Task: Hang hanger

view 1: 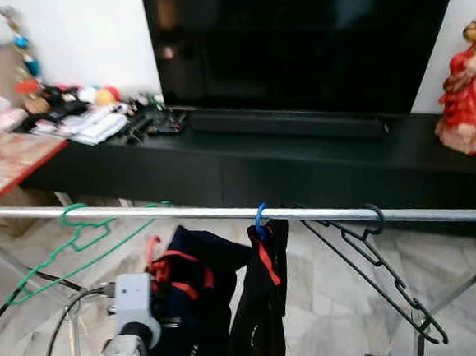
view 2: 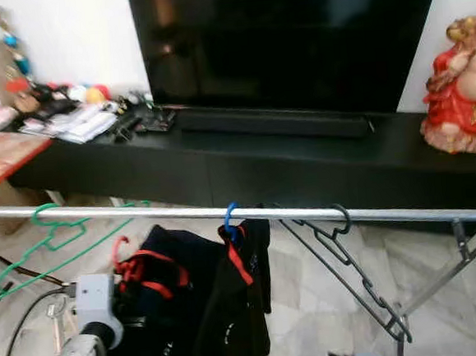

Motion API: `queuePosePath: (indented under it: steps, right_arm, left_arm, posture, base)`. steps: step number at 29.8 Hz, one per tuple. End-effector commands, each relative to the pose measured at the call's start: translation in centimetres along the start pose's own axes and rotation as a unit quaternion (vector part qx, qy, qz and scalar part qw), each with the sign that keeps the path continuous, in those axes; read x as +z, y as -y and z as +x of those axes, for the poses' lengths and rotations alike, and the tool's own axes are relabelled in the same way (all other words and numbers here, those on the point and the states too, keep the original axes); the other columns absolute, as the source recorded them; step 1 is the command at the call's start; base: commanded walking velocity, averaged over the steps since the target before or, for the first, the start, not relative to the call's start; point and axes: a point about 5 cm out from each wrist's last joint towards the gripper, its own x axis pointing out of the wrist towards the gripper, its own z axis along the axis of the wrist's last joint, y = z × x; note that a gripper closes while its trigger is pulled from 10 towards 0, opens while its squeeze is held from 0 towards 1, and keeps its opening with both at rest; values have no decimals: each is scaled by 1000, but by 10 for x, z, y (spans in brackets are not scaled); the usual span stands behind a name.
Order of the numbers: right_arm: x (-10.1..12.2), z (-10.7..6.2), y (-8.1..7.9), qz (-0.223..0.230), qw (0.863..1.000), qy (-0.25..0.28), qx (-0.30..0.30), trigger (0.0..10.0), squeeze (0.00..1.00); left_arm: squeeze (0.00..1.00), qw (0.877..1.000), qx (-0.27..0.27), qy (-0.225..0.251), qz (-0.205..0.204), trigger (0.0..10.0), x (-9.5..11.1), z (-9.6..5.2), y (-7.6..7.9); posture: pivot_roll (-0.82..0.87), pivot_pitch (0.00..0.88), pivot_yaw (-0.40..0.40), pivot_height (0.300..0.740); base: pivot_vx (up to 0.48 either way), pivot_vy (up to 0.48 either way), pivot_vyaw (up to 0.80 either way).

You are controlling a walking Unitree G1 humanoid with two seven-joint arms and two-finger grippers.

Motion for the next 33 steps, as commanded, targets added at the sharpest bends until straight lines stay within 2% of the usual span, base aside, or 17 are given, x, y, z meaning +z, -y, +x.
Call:
queuePosePath:
  steps: [1, 8, 9, 10, 13, 15, 20, 21, 25, 29, 33]
  right_arm:
    - [-3, -2, 7, -1, 1000, -3, -10, 10000, 0]
    - [0, -2, 7, 2, 1000, 2, -7, 10000, 0]
    - [0, -2, 7, 3, 1000, 3, -6, 10000, 0]
    - [0, -2, 7, 3, 1000, 3, -6, 10000, 0]
    - [0, -2, 7, 2, 1000, 3, -2, 10000, 0]
    - [1, -2, 7, 1, 1000, 3, -1, 10000, 0]
    - [2, -2, 8, 1, 1000, 3, -1, 10000, 0]
    - [2, -2, 8, 0, 1000, 2, -1, 10000, 0]
    - [1, -2, 8, 1, 1000, 0, 0, 10000, 0]
    - [2, -2, 9, -4, 1000, -2, -1, 10000, 0]
    - [2, -1, 9, -5, 1000, -2, -1, 10000, 0]
  left_arm:
    - [0, 999, -17, 29, 16, 10000, 8, -3, 6]
    - [0, 997, -19, 49, 57, 10000, 13, -8, 6]
    - [0, 995, -22, 58, 83, 10000, 15, -9, 7]
    - [0, 994, -20, 63, 91, 10000, 16, -8, 7]
    - [0, 993, -7, 81, 89, 10000, 21, -6, 7]
    - [0, 992, 0, 93, 88, 10000, 29, -1, 7]
    - [0, 992, -5, 94, 90, 10000, 32, 6, 9]
    - [0, 991, -5, 90, 100, 10000, 38, 14, 9]
    - [0, 992, -3, 86, 95, 10000, 44, 24, 8]
    - [0, 992, 2, 71, 109, 10000, 48, 36, 7]
    - [0, 995, 8, 46, 90, 10000, 47, 45, 5]
  posture:
    - [9, 0, 19, 740]
    - [15, 0, 13, 740]
    - [16, 0, 11, 740]
    - [16, 0, 10, 740]
    - [13, 0, 8, 740]
    - [13, 0, 4, 740]
    - [12, 6, -2, 740]
    - [7, 8, -3, 740]
    - [2, 16, -6, 740]
    - [2, 20, -10, 740]
    - [1, 20, -13, 740]
  base:
    - [0, 0, 0]
    - [0, 0, 0]
    - [0, 0, 0]
    - [0, 0, 0]
    - [0, 0, 0]
    - [0, 0, 0]
    - [0, 0, 0]
    - [0, 0, 0]
    - [0, 0, 0]
    - [0, 0, 0]
    - [0, 0, 0]
